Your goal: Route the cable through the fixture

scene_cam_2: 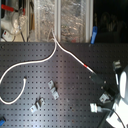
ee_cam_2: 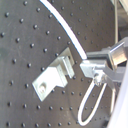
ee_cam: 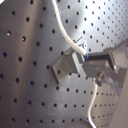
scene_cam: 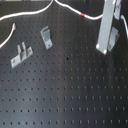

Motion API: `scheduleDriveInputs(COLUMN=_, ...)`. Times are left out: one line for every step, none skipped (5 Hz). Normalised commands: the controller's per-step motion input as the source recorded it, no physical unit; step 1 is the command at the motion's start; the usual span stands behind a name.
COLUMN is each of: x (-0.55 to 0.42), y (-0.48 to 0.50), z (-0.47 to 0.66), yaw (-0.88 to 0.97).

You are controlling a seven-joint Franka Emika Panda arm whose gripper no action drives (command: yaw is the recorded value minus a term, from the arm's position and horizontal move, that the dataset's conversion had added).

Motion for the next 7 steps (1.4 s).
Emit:
scheduleDriveInputs(x=-0.060, y=-0.057, z=0.12, yaw=0.72)
scheduleDriveInputs(x=-0.102, y=0.051, z=0.00, yaw=0.74)
scheduleDriveInputs(x=-0.253, y=0.035, z=0.02, yaw=0.41)
scheduleDriveInputs(x=-0.242, y=0.071, z=0.07, yaw=0.42)
scheduleDriveInputs(x=-0.207, y=0.057, z=0.07, yaw=0.45)
scheduleDriveInputs(x=-0.198, y=-0.093, z=0.14, yaw=0.43)
scheduleDriveInputs(x=-0.174, y=-0.085, z=0.09, yaw=0.33)
